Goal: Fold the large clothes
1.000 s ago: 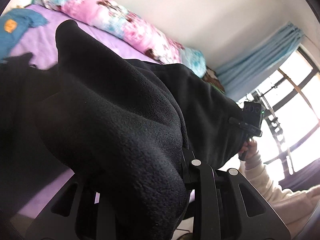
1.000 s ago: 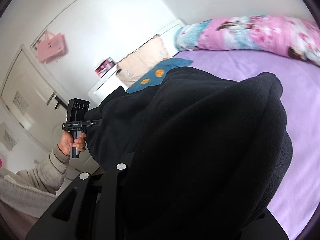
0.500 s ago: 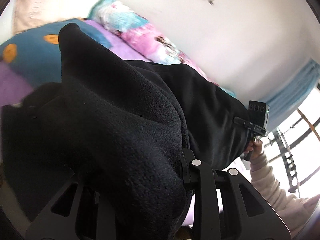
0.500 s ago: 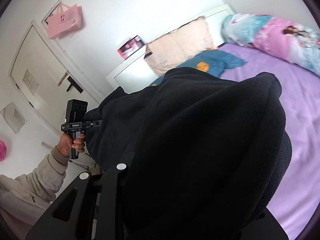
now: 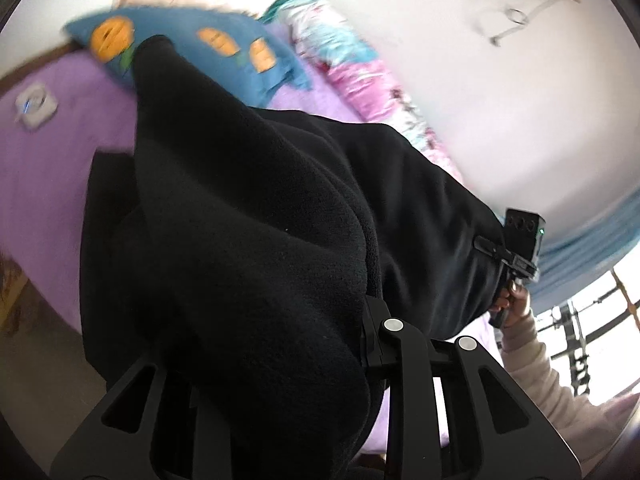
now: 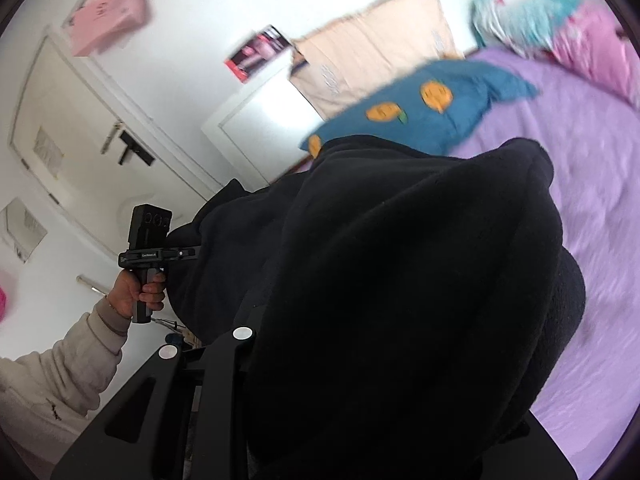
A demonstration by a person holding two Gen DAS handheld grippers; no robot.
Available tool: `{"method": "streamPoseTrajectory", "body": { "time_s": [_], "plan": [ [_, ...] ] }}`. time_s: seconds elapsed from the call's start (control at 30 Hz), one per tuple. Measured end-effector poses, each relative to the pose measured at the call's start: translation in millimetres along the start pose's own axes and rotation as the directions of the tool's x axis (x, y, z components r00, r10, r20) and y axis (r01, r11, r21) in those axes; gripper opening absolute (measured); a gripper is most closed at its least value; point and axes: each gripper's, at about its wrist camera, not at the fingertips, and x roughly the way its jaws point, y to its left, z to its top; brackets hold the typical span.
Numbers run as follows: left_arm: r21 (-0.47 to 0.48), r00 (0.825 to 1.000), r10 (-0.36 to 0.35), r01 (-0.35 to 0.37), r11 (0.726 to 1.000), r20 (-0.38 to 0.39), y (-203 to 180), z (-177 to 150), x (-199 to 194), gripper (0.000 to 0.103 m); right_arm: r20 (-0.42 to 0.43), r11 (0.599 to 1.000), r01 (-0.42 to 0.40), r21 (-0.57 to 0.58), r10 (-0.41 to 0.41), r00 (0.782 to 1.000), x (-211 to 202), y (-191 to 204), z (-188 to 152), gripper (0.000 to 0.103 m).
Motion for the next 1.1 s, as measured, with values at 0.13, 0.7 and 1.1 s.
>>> {"method": "streamPoseTrajectory", "body": {
  "time_s": [0.13,0.7,1.1],
  "plan": [
    [-0.085,0.999,0.033,-0.035,0.996,-0.028,51,-4,23,0.027,0.002,0.991,-0.016,0.135,0.016,1.0,23,-57,-20,0.027],
    [-0.196,0.997,0.072,-0.065,0.978,0.03,92,-28,24,0.086,-0.002,0.958,0.027,0.285,-0.028,1.0,35,-119,-57,0.085],
    [0.148,0.794,0.52,-0.582,0.799,0.316,-81,-17,-9,0.097,0.255,0.834,0.552,-0.006,-0.532,0.807,-28,30,1,0.097]
  ]
}}
